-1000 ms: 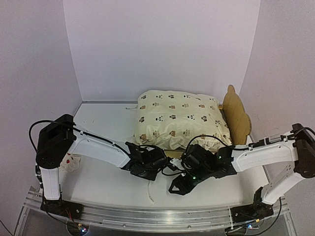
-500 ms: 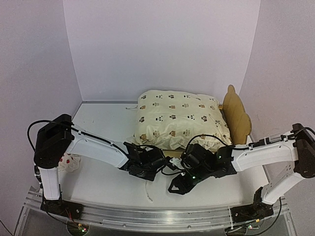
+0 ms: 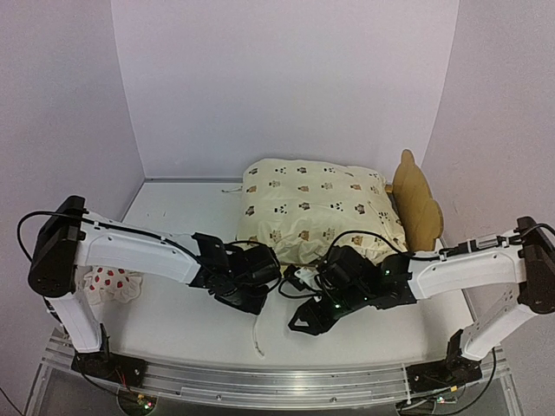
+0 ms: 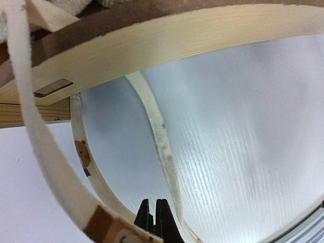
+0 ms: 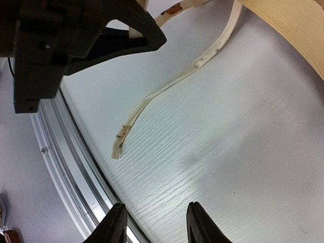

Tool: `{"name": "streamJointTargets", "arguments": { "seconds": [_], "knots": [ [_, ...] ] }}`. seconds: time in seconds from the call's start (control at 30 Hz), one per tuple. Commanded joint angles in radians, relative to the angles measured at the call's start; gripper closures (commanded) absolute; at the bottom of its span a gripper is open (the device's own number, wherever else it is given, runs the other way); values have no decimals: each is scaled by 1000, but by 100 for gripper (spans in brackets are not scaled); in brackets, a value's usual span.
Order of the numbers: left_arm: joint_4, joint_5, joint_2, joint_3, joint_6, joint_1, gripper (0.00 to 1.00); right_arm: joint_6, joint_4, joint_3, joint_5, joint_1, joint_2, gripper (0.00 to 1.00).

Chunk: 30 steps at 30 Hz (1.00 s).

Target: Set up the pet bed

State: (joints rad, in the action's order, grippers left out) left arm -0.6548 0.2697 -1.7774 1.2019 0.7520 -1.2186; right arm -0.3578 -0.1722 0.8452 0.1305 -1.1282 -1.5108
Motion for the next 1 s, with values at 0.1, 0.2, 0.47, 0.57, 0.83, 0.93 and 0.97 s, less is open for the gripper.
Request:
{"name": "streamJointTargets", "arguments": {
  "seconds": [0.1,0.2,0.47,0.57,0.83,0.93,0.97],
  "knots": [
    [-75,7,72,53,-24,-3,98,14,65,22,-32,1,9,59],
    [-74,0,92,45,-20,-3,96,-2,91,21,-30,2,-18,59],
    [12,-30,240,-11,-2,6,91,-61,200,53,65,-1,-119,57],
    [46,-30,286,-62,26,18,90,-80,223,74,90,-6,-174,56],
    [134,-46,361,-227,91,45,91,-100,244,154,126,-44,-303,53],
    [151,-44,371,-276,111,48,91,-105,244,183,126,-54,-344,51],
    [155,-44,376,-288,116,49,90,-105,245,191,126,-57,-359,51]
  ]
}}
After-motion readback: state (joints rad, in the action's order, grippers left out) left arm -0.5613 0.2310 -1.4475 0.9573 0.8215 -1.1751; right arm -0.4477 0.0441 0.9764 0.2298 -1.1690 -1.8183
